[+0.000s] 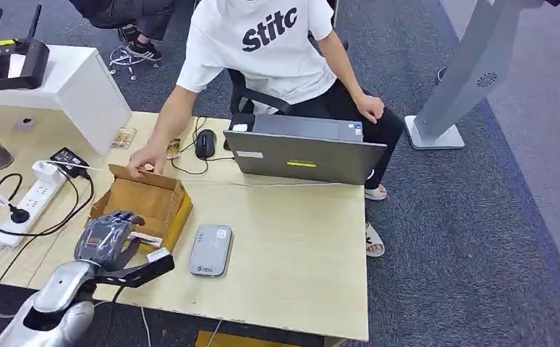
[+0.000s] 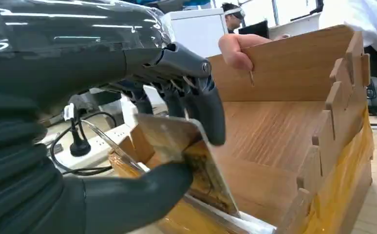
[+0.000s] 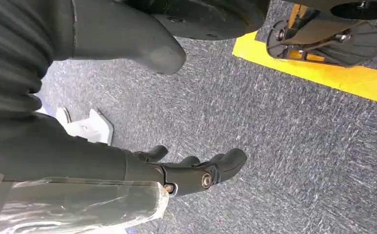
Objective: Pass the card to the sensor for recognition and then transmit it.
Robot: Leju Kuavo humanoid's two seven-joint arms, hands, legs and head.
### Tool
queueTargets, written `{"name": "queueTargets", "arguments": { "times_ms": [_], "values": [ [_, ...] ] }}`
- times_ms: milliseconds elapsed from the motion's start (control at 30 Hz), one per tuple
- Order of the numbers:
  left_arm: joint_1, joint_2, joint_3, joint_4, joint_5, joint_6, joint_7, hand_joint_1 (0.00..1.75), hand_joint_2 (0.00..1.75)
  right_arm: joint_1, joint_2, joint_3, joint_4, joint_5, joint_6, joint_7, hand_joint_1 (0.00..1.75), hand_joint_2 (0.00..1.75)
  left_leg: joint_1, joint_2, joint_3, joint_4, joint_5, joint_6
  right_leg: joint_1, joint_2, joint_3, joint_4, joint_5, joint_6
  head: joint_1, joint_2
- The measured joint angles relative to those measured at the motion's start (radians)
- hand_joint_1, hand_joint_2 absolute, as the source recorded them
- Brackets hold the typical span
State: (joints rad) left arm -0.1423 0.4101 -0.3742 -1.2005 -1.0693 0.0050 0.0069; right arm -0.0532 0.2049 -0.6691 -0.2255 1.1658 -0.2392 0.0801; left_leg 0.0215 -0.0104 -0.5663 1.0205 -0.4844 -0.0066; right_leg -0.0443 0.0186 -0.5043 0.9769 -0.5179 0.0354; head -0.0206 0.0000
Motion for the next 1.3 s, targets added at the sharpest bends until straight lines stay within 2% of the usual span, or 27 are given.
{"name": "queueTargets", "arguments": {
  "times_ms": [367,667,767,833,1000,1200,1300],
  "values": [
    [0.0,-0.001,0.0,0.001,0.01,-0.002,-0.007,1.47,1.75,0.0,0.0,0.0,0.0,0.003,0.0,0.0,0.0,1.75,0.0,0.0,0.0,0.0,0.0,0.0,0.0,0.0,0.0,0.0,0.0,0.0,0.0,0.0],
    [0.0,-0.001,0.0,0.001,0.013,0.0,-0.01,1.57,1.75,0.0,0.0,0.0,0.0,0.004,0.001,0.0,0.0,1.75,0.0,0.0,0.0,0.0,0.0,0.0,0.0,0.0,0.0,0.0,0.0,0.0,0.0,0.0],
    [0.0,-0.001,0.0,0.001,0.005,0.008,-0.007,1.75,1.75,0.0,0.0,0.0,0.0,0.004,0.0,0.0,0.0,1.75,0.0,0.0,0.0,0.0,0.0,0.0,0.0,0.0,0.0,0.0,0.0,0.0,0.0,0.0],
    [-0.004,0.001,0.0,0.001,-0.002,0.018,0.0,1.75,1.75,0.0,0.0,0.0,0.0,0.004,0.0,-0.002,0.0,1.75,0.0,0.0,0.0,0.0,0.0,0.0,0.0,0.0,0.0,0.0,0.0,0.0,0.0,0.0],
    [-0.058,0.024,0.001,-0.006,-0.041,0.06,0.023,1.75,1.75,0.001,0.0,0.0,0.001,0.001,-0.008,-0.007,0.0,1.75,0.001,0.0,0.0,0.0,0.001,-0.001,0.001,0.0,0.0,0.0,0.0,0.0,0.0,0.0],
    [-0.162,0.056,0.012,-0.011,-0.056,0.043,0.023,1.75,1.75,0.001,0.0,-0.001,0.003,0.006,-0.016,-0.013,0.0,1.75,0.001,0.0,0.0,0.0,0.001,-0.001,0.001,0.0,0.0,0.0,0.001,-0.001,0.0,0.0],
    [-0.203,0.058,0.013,-0.01,-0.085,0.065,0.025,1.75,1.75,0.001,0.0,-0.001,0.005,0.008,-0.016,-0.013,0.0,1.75,0.001,-0.001,0.0,0.0,0.002,-0.001,0.001,0.0,0.0,0.0,0.001,-0.001,0.0,0.0]
  ]
}}
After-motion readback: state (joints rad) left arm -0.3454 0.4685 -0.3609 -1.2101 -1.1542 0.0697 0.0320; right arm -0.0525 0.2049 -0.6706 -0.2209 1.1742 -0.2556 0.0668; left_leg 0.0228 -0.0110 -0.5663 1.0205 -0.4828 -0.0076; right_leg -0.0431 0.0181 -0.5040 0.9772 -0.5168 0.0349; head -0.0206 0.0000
